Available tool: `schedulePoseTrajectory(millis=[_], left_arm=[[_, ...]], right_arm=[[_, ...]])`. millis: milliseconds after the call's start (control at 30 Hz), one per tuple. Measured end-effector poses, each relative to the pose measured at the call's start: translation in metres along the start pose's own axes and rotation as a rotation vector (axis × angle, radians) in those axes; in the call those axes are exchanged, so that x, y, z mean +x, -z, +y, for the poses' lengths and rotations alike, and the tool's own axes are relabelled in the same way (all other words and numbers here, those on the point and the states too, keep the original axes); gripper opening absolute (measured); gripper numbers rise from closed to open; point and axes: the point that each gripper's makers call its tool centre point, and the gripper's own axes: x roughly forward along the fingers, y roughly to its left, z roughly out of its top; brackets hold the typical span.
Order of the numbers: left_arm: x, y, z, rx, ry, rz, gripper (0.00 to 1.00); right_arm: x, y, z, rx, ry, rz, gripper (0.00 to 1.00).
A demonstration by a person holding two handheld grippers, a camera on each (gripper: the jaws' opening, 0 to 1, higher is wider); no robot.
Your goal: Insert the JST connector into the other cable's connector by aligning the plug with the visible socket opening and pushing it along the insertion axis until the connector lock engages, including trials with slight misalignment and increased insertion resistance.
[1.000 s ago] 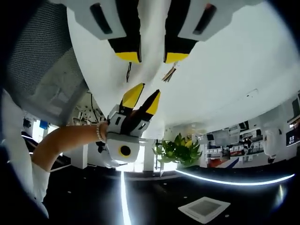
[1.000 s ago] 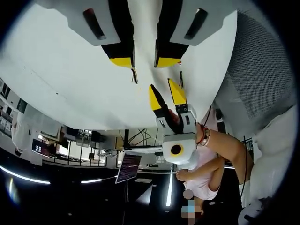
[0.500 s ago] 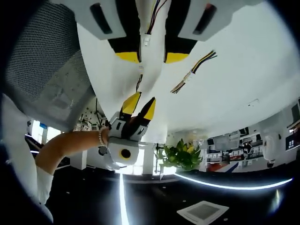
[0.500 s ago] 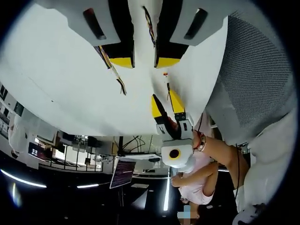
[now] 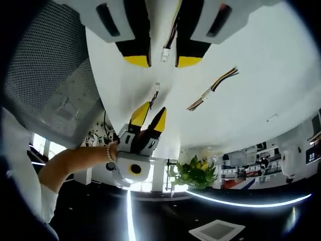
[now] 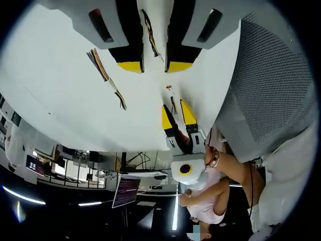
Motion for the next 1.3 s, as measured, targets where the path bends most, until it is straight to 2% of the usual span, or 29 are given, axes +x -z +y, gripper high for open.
schedulePoseTrajectory(millis=[333, 633, 867, 1300], left_arm=[[0.003, 0.013, 0.002, -0.008, -0.007, 0.028, 0.13], [0.006, 0.019, 0.004, -0.016, -0.007, 0.04, 0.12], [0.007, 0.023, 0.004, -0.017, -0.002, 0.05, 0.11], [0.008, 0.026, 0.004, 0.005, -0.002, 0.057, 0.03]], right_arm=[[0.007, 0.011, 0.003, -0.004, -0.014, 0.027, 0.13], [0.013, 0.025, 0.004, -0.008, -0.022, 0.051, 0.11], [0.013, 0.027, 0.003, -0.005, -0.018, 0.049, 0.09], [0.013, 0.031, 0.003, 0.001, -0.013, 0.05, 0.07]])
